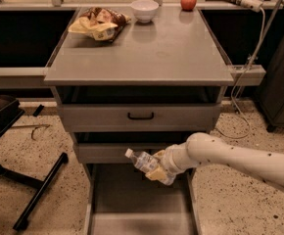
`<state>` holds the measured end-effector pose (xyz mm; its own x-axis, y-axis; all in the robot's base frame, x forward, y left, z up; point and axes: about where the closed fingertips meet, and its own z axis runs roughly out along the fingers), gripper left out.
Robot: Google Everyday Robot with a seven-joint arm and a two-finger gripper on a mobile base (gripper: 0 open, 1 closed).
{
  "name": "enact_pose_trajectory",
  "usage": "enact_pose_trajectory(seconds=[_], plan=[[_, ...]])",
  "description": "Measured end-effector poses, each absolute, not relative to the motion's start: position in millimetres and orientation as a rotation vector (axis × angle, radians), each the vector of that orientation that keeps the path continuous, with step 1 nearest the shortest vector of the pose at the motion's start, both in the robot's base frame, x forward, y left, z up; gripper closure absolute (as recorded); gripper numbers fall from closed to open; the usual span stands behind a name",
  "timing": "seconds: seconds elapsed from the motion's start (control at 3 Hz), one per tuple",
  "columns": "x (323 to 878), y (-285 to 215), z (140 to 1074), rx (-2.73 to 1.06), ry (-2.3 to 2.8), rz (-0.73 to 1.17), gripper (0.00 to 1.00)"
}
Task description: Place blue plastic bottle into bottom drawer
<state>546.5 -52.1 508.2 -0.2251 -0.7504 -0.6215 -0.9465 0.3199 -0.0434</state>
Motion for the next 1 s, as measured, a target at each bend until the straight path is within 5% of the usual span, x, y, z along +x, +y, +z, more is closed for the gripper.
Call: enact_pose_trajectory(seconds=[1.0], plan=[[550,-50,449,-1.399,2.026,0.413,1.00]])
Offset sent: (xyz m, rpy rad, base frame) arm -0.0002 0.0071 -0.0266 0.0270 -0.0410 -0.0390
